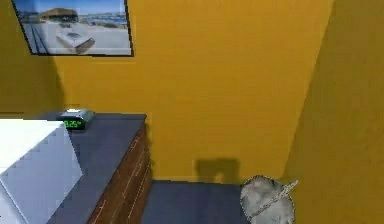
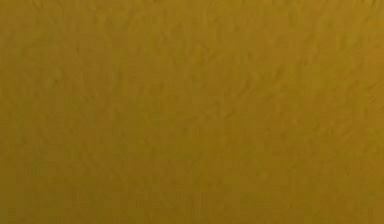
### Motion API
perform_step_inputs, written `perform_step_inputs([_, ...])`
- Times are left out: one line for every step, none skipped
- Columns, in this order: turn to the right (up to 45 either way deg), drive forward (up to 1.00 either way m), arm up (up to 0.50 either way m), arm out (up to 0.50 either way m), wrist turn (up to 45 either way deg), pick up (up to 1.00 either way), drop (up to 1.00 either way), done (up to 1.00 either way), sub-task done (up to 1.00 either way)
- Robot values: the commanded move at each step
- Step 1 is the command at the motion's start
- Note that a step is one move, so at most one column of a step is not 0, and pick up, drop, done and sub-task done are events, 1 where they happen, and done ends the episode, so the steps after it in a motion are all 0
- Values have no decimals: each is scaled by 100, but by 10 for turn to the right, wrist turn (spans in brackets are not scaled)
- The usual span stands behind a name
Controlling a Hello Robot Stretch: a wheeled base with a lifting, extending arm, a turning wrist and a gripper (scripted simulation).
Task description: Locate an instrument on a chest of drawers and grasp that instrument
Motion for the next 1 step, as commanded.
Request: perform_step_inputs([0, 60, 0, 0, 0, 0, 0, 0, 0])
